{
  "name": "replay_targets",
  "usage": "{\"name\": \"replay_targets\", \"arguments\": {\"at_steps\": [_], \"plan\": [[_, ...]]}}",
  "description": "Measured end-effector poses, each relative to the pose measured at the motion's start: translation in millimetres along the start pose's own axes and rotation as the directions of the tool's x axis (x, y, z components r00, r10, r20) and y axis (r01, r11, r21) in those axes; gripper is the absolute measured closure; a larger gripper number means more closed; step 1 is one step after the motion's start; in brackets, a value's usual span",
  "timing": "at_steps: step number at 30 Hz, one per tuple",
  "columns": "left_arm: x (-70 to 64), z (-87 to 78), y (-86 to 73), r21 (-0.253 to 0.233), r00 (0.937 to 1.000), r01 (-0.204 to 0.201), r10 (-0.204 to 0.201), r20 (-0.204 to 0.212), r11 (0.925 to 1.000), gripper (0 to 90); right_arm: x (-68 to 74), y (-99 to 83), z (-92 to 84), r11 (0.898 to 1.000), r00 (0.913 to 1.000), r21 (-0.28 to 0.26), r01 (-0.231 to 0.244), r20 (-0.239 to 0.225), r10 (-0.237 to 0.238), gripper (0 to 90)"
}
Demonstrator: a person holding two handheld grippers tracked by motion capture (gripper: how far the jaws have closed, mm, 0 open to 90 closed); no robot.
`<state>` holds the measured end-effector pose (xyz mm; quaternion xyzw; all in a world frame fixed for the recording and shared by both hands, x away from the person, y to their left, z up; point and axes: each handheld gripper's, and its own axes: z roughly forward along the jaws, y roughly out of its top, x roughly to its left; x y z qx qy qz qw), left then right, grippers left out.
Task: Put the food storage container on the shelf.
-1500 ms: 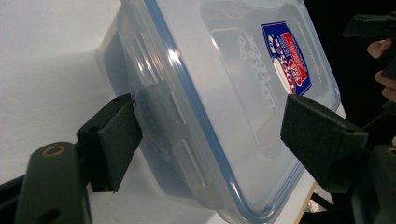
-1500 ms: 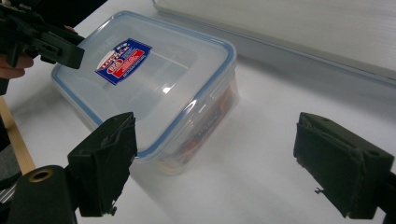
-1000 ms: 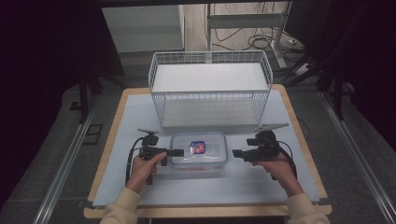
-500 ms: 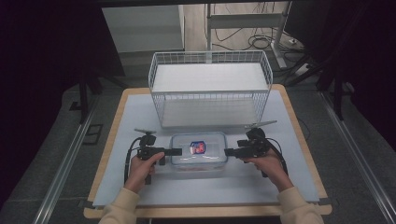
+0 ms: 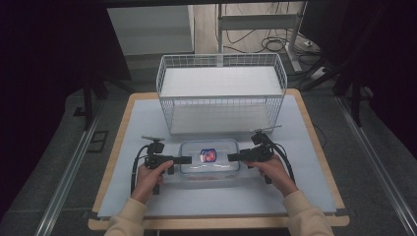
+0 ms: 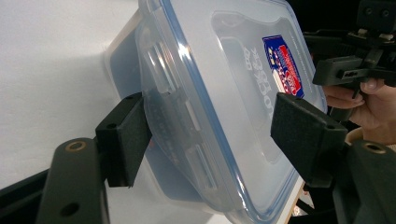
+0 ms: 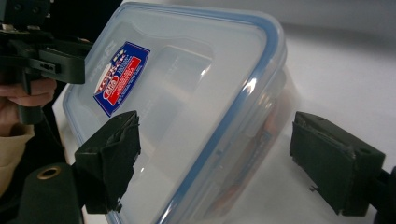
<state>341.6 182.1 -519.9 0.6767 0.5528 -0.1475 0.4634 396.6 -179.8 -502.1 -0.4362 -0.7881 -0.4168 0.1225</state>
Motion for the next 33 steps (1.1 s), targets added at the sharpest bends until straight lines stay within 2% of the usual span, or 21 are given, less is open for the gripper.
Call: {"name": "replay_targets", "arguments": {"at_steps": [4,6,8,11,13,14,16,20,23,33], "plan": [[-0.3,0.1,-0.2,-0.001,1.0000,-0.001,0.001,-0.002,1.0000,29.9,-0.8,0.0,1.7,1.000,0.9996,0.009,-0.017,-0.021,0.017,17.4],[-0.9,0.2,-0.8,-0.004,1.0000,0.000,0.000,-0.004,1.0000,29.8,-1.8,-0.6,3.6,0.999,0.9978,0.015,-0.035,-0.055,0.035,20.5],[-1.0,0.0,-1.1,-0.004,1.0000,-0.003,0.003,-0.004,1.0000,29.8,-3.0,-1.0,2.9,0.998,0.9955,0.019,-0.067,-0.066,0.068,22.6],[-1.0,-0.1,-1.9,-0.008,1.0000,-0.005,0.005,-0.004,1.0000,29.8,-3.5,-1.8,0.3,0.996,0.9938,0.021,-0.085,-0.070,0.086,27.2],[-1.3,-0.1,-2.4,-0.012,1.0000,-0.004,0.004,-0.005,0.9999,29.8,-3.1,-1.8,-0.9,0.996,0.9940,0.020,-0.084,-0.069,0.085,29.6],[-1.3,-0.3,-3.1,-0.014,1.0000,-0.005,0.005,-0.004,0.9999,30.0,-1.2,-1.7,-5.3,0.997,0.9954,0.017,-0.073,-0.061,0.074,34.4],[-3.5,-1.4,-4.4,-0.019,0.9998,-0.020,0.020,-0.010,0.9996,30.2,-0.8,-2.0,-6.2,0.997,0.9954,0.019,-0.073,-0.062,0.074,35.2],[-8.0,-4.1,-7.8,-0.032,0.9987,-0.048,0.048,-0.021,0.9983,31.6,-2.7,-4.3,-11.6,0.996,0.9922,0.008,-0.090,-0.086,0.090,41.7],[-10.5,-5.8,-10.2,-0.039,0.9973,-0.068,0.067,-0.028,0.9969,32.3,-2.5,-5.7,-13.8,0.996,0.9913,-0.002,-0.090,-0.097,0.090,43.9],[-15.4,-12.9,-18.5,-0.058,0.9921,-0.124,0.122,-0.028,0.9907,37.0,5.2,-11.2,-20.4,0.998,0.9947,-0.026,-0.063,-0.084,0.060,48.6]]}}
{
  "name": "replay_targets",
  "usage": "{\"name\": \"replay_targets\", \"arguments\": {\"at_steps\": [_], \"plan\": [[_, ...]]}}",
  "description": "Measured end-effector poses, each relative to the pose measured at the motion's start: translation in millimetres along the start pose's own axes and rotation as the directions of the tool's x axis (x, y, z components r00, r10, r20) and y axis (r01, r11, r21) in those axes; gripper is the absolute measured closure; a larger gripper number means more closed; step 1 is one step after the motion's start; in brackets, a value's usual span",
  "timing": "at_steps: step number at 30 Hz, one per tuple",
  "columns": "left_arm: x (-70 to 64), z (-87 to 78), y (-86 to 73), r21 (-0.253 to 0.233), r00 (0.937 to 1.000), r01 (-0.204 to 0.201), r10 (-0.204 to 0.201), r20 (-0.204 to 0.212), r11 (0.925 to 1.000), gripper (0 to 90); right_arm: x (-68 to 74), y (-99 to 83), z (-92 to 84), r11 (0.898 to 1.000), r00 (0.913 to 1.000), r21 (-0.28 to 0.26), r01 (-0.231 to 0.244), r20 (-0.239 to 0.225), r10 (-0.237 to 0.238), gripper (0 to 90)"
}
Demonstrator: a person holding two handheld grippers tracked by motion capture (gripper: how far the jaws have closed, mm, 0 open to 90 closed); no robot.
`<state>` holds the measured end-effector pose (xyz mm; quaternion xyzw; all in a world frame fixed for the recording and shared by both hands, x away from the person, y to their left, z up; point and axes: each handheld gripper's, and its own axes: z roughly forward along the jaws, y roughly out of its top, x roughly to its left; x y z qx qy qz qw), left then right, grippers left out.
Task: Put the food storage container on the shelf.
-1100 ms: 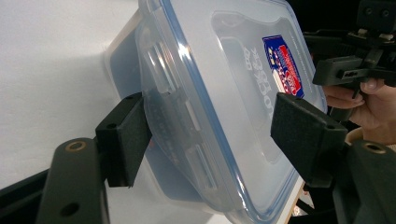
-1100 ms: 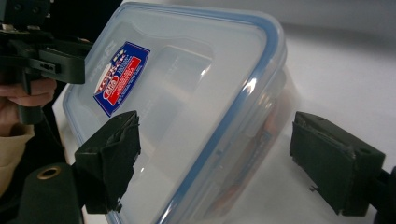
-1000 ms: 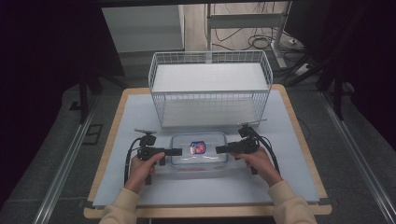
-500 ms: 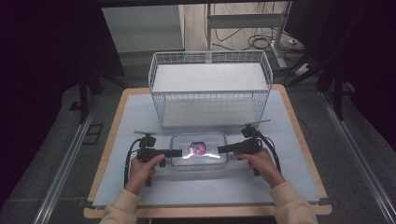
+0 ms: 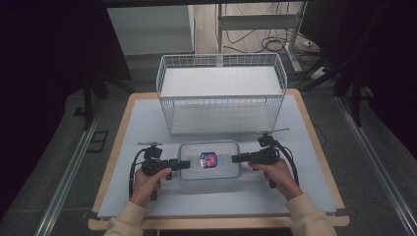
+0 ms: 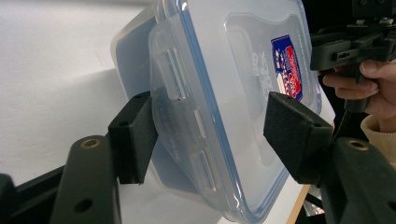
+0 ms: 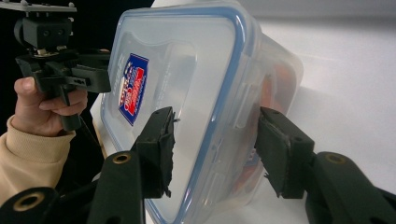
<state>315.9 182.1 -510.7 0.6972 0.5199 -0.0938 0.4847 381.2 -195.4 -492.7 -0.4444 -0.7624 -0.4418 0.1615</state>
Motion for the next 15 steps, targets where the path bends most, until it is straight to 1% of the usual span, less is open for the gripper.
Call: {"name": "replay_targets", "arguments": {"at_steps": [1,2,4,6,7,9,12,14,15], "plan": [[0.0,0.0,0.0,0.000,1.0000,0.000,0.000,0.000,1.0000,37.4,0.0,0.0,0.0,1.000,1.0000,0.000,0.000,0.000,0.000,48.6],[-1.2,-1.6,-2.3,-0.010,1.0000,-0.006,0.006,0.001,0.9999,38.1,1.6,-1.6,-1.3,1.000,1.0000,-0.007,0.003,0.000,-0.003,49.5],[-0.7,-3.3,-5.1,-0.025,0.9999,-0.001,0.001,0.012,0.9997,39.6,2.6,-2.6,-2.3,1.000,1.0000,-0.010,0.006,-0.001,-0.006,50.1],[-0.6,-4.1,-6.2,-0.029,0.9999,-0.001,0.001,0.017,0.9996,41.0,2.9,-3.3,-2.7,1.000,1.0000,-0.013,0.008,-0.002,-0.008,50.3],[-1.2,-5.3,-7.4,-0.032,0.9998,-0.010,0.011,0.017,0.9994,41.4,3.7,-4.6,-3.4,1.000,1.0000,-0.020,0.003,-0.005,-0.003,51.1],[-2.1,-5.7,-7.8,-0.034,0.9998,-0.014,0.014,0.015,0.9993,41.8,4.4,-5.0,-3.7,1.000,1.0000,-0.020,0.001,-0.004,-0.001,51.1],[-7.2,-7.3,-8.4,-0.050,0.9995,-0.030,0.030,0.005,0.9983,42.6,7.3,-7.0,-5.8,1.000,0.9999,-0.026,0.012,0.010,-0.012,51.1],[-8.4,-7.5,-8.5,-0.053,0.9994,-0.033,0.033,0.002,0.9981,42.8,8.3,-7.8,-6.5,1.000,0.9999,-0.026,0.006,0.011,-0.006,51.1],[-10.6,-7.9,-8.3,-0.054,0.9992,-0.041,0.040,-0.004,0.9977,43.0,9.2,-9.0,-7.0,0.999,0.9997,-0.038,0.015,0.022,-0.014,51.0]]}}
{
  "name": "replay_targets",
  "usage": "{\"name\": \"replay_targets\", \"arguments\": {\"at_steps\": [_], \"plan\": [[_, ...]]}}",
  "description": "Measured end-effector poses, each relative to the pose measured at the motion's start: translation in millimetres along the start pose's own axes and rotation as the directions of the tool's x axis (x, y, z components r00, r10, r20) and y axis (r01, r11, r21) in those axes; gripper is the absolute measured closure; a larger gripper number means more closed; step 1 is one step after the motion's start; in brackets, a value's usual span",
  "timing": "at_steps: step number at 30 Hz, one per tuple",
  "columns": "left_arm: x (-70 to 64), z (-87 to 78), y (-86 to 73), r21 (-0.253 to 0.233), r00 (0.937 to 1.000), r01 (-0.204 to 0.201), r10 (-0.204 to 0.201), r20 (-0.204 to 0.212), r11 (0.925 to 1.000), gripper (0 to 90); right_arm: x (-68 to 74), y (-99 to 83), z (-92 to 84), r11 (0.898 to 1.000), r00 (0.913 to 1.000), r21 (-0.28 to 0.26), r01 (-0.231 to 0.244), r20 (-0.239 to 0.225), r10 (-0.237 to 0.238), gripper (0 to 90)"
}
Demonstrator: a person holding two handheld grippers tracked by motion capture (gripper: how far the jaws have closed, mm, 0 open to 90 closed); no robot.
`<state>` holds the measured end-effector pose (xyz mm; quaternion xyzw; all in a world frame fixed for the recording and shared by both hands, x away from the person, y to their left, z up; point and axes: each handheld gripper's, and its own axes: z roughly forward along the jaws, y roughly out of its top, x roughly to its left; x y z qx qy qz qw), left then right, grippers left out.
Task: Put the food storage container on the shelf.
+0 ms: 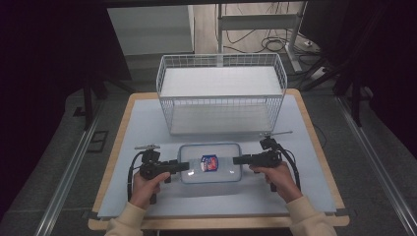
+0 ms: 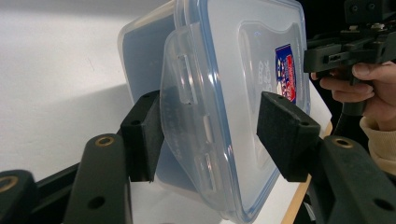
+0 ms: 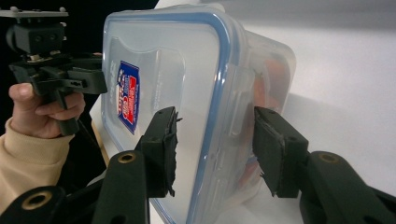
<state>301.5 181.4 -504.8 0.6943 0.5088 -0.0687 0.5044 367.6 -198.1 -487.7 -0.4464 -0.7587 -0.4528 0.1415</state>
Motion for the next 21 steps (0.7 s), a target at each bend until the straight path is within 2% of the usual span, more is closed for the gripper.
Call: {"name": "replay_targets", "arguments": {"at_steps": [5,6,11,15,18,21], "plan": [[-2.9,-1.3,0.8,-0.011,0.9999,-0.016,0.016,0.000,0.9998,45.2,0.0,-1.3,-2.3,1.000,1.0000,-0.016,-0.003,-0.004,0.003,51.7],[-5.0,-0.5,1.3,-0.011,0.9996,-0.025,0.025,-0.010,0.9996,45.7,0.4,-0.9,-4.6,0.999,0.9999,-0.030,0.017,-0.001,-0.017,52.1],[-8.0,0.1,2.8,-0.018,0.9992,-0.039,0.039,-0.012,0.9991,45.7,-0.2,-0.7,-7.4,0.999,0.9997,-0.042,0.023,0.000,-0.023,52.2],[-15.6,-3.4,6.6,-0.046,0.9982,-0.060,0.060,-0.001,0.9972,47.0,2.4,1.9,-15.1,0.997,0.9992,-0.067,0.037,-0.012,-0.038,52.5],[-19.3,-4.7,11.2,-0.047,0.9965,-0.083,0.083,0.004,0.9955,47.4,5.8,4.1,-21.6,0.995,0.9984,-0.081,0.054,-0.010,-0.055,52.5],[-20.8,-4.8,13.5,-0.051,0.9959,-0.089,0.090,0.010,0.9947,47.7,7.8,4.9,-25.0,0.995,0.9982,-0.086,0.059,-0.009,-0.060,52.6]]}}
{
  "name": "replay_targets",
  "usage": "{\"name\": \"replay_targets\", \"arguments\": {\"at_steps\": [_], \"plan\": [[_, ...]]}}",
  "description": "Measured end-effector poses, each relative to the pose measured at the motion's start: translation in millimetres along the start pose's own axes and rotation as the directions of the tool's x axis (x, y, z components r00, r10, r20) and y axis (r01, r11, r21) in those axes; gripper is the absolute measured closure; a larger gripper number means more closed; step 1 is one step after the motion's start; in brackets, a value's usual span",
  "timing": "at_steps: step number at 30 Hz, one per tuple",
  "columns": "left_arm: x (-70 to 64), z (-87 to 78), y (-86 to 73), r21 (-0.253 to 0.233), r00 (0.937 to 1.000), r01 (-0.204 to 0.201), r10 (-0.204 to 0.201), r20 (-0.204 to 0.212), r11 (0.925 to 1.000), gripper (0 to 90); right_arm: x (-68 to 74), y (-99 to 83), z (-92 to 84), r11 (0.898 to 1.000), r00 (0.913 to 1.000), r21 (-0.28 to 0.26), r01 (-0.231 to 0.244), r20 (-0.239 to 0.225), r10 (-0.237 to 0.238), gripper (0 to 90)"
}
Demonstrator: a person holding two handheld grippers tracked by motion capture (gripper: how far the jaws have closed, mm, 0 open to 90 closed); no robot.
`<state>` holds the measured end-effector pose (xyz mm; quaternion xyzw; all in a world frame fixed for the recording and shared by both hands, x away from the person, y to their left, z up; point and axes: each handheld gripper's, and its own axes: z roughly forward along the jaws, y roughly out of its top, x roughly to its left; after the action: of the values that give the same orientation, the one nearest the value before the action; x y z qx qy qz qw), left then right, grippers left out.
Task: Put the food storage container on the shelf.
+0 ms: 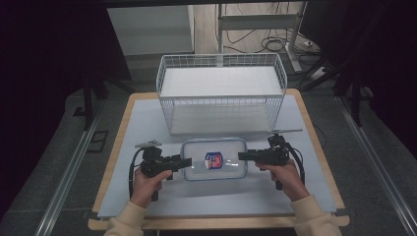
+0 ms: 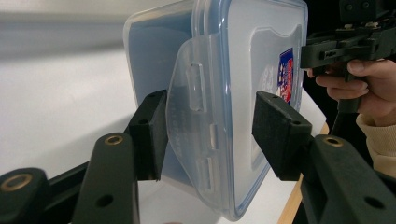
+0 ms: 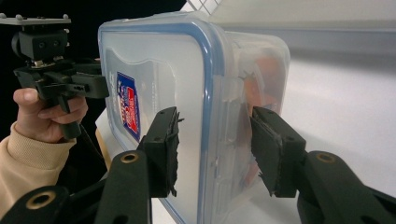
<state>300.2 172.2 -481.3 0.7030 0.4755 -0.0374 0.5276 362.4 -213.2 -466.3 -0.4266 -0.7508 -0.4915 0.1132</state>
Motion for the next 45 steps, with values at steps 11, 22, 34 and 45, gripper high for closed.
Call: {"name": "replay_targets", "arguments": {"at_steps": [11,22,34,45], "plan": [[-10.0,-4.6,18.5,-0.029,0.9991,-0.040,0.040,0.013,0.9988,49.0,11.9,12.3,-15.4,0.997,0.9984,-0.048,0.055,0.019,-0.054,52.5],[-25.2,-10.1,52.3,-0.055,0.9961,-0.084,0.085,0.021,0.9949,49.1,25.5,36.2,-35.7,0.989,0.9945,-0.104,0.101,0.038,-0.097,52.4],[-38.3,-17.7,83.1,-0.091,0.9930,-0.110,0.113,0.034,0.9897,49.2,42.8,64.5,-54.7,0.977,0.9862,-0.138,0.160,0.065,-0.152,52.4],[-50.2,-28.8,119.6,-0.122,0.9887,-0.142,0.147,0.032,0.9824,49.3,60.3,97.9,-69.6,0.962,0.9765,-0.173,0.209,0.089,-0.196,52.2]]}}
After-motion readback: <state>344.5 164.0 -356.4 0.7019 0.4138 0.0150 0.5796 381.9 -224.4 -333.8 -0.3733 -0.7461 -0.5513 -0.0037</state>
